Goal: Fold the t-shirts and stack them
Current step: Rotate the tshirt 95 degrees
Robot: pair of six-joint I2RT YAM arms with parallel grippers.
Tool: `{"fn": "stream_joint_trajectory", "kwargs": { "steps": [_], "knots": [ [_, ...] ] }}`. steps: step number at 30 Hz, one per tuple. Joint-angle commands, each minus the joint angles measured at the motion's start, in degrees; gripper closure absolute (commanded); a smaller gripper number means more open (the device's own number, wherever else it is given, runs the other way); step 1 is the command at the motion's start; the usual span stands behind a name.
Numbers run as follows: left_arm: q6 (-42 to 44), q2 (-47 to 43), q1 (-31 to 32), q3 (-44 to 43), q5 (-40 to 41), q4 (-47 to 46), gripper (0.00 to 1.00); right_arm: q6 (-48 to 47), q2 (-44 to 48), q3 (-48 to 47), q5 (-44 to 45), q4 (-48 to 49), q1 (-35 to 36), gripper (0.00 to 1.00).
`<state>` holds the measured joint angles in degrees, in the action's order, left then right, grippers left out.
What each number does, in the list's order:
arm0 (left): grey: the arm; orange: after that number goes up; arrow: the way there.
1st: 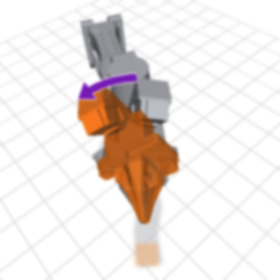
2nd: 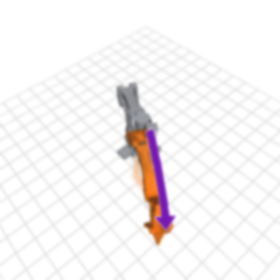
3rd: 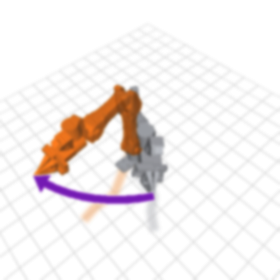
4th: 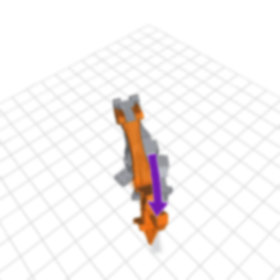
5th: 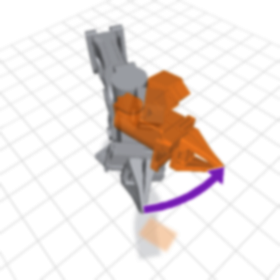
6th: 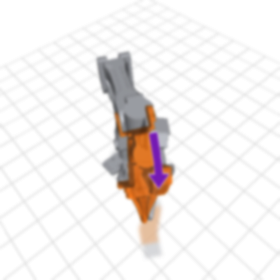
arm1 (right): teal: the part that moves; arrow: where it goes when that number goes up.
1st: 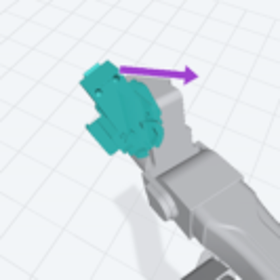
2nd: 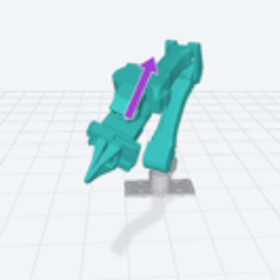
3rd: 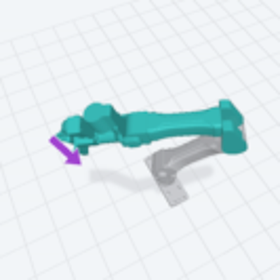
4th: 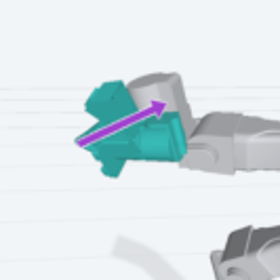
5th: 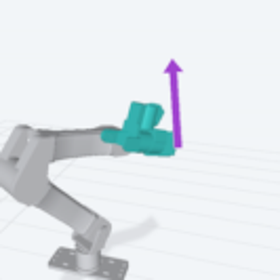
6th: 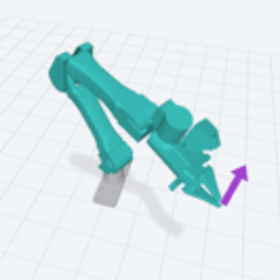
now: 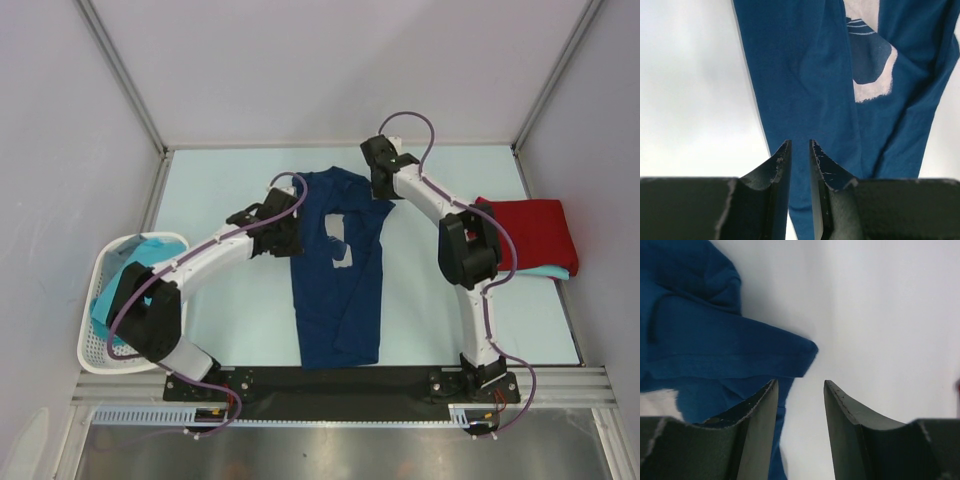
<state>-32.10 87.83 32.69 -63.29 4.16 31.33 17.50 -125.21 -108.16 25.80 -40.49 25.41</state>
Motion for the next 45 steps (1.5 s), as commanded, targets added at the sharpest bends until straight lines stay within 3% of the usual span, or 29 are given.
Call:
{"fn": "stream_joint_trajectory", "kwargs": {
  "steps": [1, 13, 23, 35, 41, 45],
  "knots": [
    [-1.7, 2.4, 0.6, -0.9, -1.3, -1.4, 0.76, 0.1, -2.2, -5.6, -2.9, 0.1, 2.1, 0.52],
    [-2.4, -2.7, 0.6, 3.0, -0.5, -0.6, 0.75, -1.0, -7.8, -10.3, -3.4, -1.3, 6.8, 0.53],
    [-2.3, -3.5, 0.6, 4.7, -1.4, -0.2, 0.75, -1.7, -11.4, -12.7, -2.9, -1.3, 6.7, 0.54],
    [-1.7, -5.5, 0.6, 7.0, -0.7, 0.8, 0.75, -1.9, -18.5, -22.7, -3.8, -3.1, 5.9, 0.54],
    [-1.3, -5.5, 0.6, 7.2, -0.6, 1.0, 0.75, -1.7, -19.3, -23.6, -4.0, -3.5, 6.1, 0.66],
    [-1.2, -5.0, 0.6, 6.9, -0.8, 0.8, 0.75, -1.6, -18.9, -23.0, -3.3, -3.9, 6.5, 0.80]
  ]
}}
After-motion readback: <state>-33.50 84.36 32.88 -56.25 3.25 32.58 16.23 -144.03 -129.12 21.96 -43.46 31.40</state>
